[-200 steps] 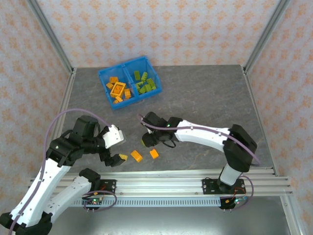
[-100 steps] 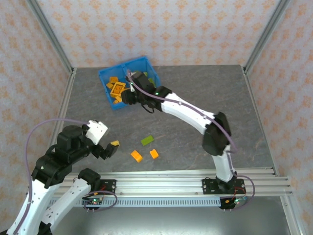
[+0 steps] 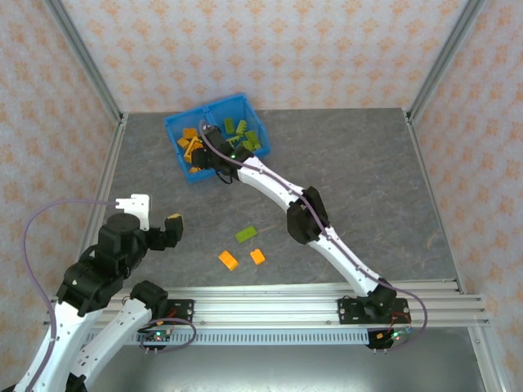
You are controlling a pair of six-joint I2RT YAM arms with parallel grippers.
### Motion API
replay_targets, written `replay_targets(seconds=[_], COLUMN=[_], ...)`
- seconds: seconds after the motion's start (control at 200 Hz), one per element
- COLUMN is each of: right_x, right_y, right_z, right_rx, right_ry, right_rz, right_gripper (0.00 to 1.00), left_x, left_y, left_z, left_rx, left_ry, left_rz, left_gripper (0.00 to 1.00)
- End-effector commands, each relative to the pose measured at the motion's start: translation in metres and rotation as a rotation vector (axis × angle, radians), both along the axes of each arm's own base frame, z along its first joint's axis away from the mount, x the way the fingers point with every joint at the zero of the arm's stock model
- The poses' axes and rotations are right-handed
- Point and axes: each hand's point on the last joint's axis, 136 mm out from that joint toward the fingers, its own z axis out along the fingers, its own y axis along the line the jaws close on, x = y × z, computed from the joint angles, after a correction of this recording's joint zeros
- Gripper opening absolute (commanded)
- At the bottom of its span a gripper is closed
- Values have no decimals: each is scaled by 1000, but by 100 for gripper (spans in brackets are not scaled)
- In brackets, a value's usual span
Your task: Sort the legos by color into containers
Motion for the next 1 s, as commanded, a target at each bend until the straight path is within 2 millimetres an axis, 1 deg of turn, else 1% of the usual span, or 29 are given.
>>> replay_targets(seconds=[0.0, 0.075, 0.2, 0.285, 0.355, 0.385, 0.435, 0.48, 0.551, 0.601, 0.641, 0.651, 0.681, 0.691, 0.696, 0.721, 0.761, 0.766, 0.781, 0.811, 0.816, 0.826, 0.871, 0.891, 0.911, 0.941, 0.991], right_x=[8, 6, -1, -7, -11, -13, -18, -25, -41, -54, -64, -65, -74, -77, -78, -87, -101, -102, -108, -120, -122, -127, -146, -155, -164, -179, -204], right_y=[16, 15, 12, 10, 6, 5, 1, -5, -19, -35, -52, -55, -71, -76, -78, -93, -117, -119, -129, -149, -152, -158, -185, -198, -209, -222, -238], right_z=[52, 66, 93, 112, 129, 135, 152, 164, 190, 203, 211, 208, 217, 218, 214, 223, 227, 233, 230, 232, 237, 234, 232, 236, 230, 225, 214], right_rx=[158, 167, 179, 197, 203, 201, 205, 195, 164, 124, 89, 74, 56, 48, 40, 36, 29, 39, 32, 32, 38, 30, 19, 15, -1, -19, -50], right_ry=[-69, -80, -90, -105, -120, -125, -137, -137, -144, -139, -138, -134, -144, -145, -140, -158, -183, -195, -200, -221, -231, -233, -249, -260, -253, -246, -215], right_rz=[-18, -10, 14, 33, 39, 44, 59, 73, 101, 104, 95, 91, 78, 74, 72, 58, 29, 25, 14, -7, -10, -15, -31, -37, -37, -23, 34], right_gripper=[40, 44, 54, 58, 62, 65, 70, 71, 71, 71, 71, 71, 71, 71, 71, 71, 73, 73, 74, 76, 76, 77, 81, 83, 84, 86, 89], left_x=[7, 7, 7, 8, 8, 9, 10, 11, 13, 16, 19, 20, 21, 22, 22, 23, 24, 24, 24, 23, 23, 22, 18, 16, 13, 10, 4], left_y=[9, 10, 9, 10, 7, 5, 2, -2, -12, -24, -35, -38, -45, -47, -48, -53, -61, -62, -65, -70, -70, -71, -74, -76, -76, -77, -82], left_z=[4, 2, -3, -7, -8, -10, -11, -12, -13, -16, -22, -23, -31, -34, -36, -42, -55, -56, -62, -72, -74, -78, -92, -98, -104, -111, -123], left_rx=[-28, -24, -43, -60, -82, -92, -110, -132, -191, -252, -304, -319, -370, -386, -394, -432, -485, -491, -504, -523, -524, -525, -513, -503, -489, -479, -478], left_ry=[-26, -19, -16, -13, -10, -3, 6, 16, 40, 65, 94, 101, 133, 147, 153, 182, 243, 251, 277, 325, 332, 349, 406, 428, 449, 470, 507], left_rz=[94, 103, 108, 125, 121, 117, 114, 113, 96, 65, 44, 43, 46, 51, 53, 60, 80, 82, 90, 110, 113, 121, 157, 168, 185, 204, 226], left_gripper=[100, 100, 100, 100, 100, 100, 100, 100, 100, 100, 100, 100, 100, 100, 100, 100, 100, 100, 100, 100, 100, 100, 100, 100, 100, 99, 98])
